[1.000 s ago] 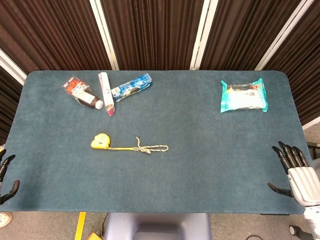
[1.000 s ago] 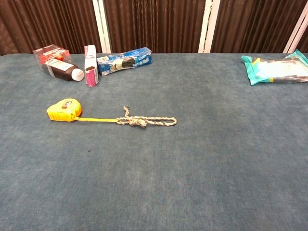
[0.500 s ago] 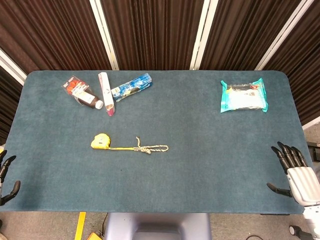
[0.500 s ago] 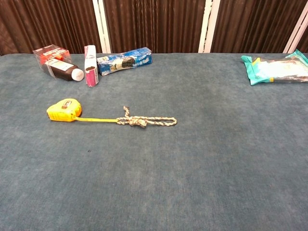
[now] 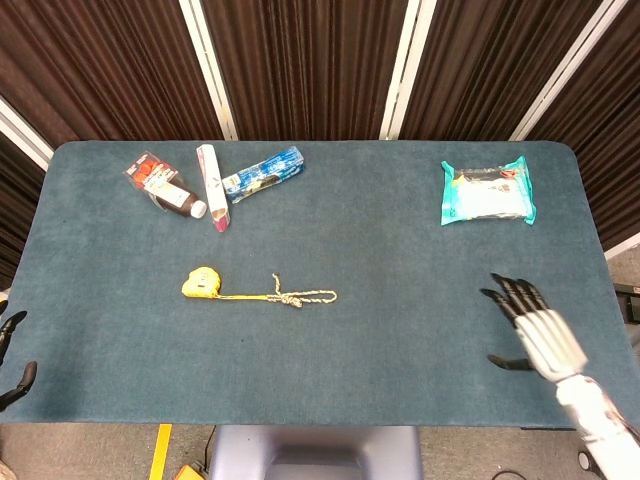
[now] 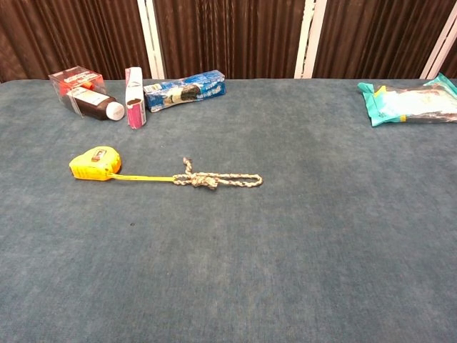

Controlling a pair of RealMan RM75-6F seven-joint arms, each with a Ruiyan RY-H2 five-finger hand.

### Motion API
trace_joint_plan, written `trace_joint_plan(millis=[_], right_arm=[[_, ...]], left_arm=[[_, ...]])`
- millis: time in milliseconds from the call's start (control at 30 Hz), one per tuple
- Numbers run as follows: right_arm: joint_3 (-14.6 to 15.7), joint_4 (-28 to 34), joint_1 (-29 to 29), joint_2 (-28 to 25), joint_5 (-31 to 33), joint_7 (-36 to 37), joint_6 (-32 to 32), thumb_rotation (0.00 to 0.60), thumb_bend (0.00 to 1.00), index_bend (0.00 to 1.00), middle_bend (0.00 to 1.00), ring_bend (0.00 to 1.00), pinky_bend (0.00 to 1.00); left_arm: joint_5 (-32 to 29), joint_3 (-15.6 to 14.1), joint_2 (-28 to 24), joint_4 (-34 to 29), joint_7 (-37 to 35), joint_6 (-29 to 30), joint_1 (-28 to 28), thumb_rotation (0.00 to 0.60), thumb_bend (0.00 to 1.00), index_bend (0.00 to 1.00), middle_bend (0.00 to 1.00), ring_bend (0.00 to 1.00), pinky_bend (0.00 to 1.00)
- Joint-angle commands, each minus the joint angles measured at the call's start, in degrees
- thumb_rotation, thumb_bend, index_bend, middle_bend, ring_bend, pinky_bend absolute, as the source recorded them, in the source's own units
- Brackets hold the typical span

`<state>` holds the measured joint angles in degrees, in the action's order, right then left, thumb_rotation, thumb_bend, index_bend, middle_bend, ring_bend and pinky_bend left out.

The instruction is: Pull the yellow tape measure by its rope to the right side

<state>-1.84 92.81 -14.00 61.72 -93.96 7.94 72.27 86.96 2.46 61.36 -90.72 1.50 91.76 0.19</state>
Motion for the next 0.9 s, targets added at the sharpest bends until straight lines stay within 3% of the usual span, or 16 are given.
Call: trace_joint_plan(millis=[33, 167, 467, 900], right_arm=[[-3.1, 1.8, -7.1, 3.6, 3.5, -4.6, -9.0, 0.6, 0.14, 0.26, 0.07, 0.0, 0.0], [-6.1, 2.3, -12.8, 7.8, 8.4, -9.7, -16.0, 0.6, 0.14, 0.29, 0.07, 0.0, 0.0], [-10.2, -1.0, -21.2, 17.9, 17.8, -18.9, -22.5, 0.6, 0.25, 0.37, 0.07, 0.0, 0.0], [-11.1, -10.1, -26.0, 30.7, 23.7, -21.9, -21.7, 0.6, 0.44, 0.48, 0.07, 0.04, 0.0]], left_arm=[[0.0, 0.0, 0.0, 0.0, -0.1, 0.2, 0.1, 0.6, 0.4, 0.12, 0.0, 0.0, 0.16], [-0.6, 0.2, -0.2, 0.0, -0.7, 0.2, 0.3, 0.6, 0.4, 0.12, 0.0, 0.0, 0.16], [-1.4, 0.6, -1.1, 0.4, -2.9, 0.8, 1.0, 0.6, 0.4, 0.12, 0.0, 0.0, 0.16], [-2.3, 0.9, -1.6, 0.4, -4.1, 0.4, 1.1, 0.6, 0.4, 0.12, 0.0, 0.0, 0.16]])
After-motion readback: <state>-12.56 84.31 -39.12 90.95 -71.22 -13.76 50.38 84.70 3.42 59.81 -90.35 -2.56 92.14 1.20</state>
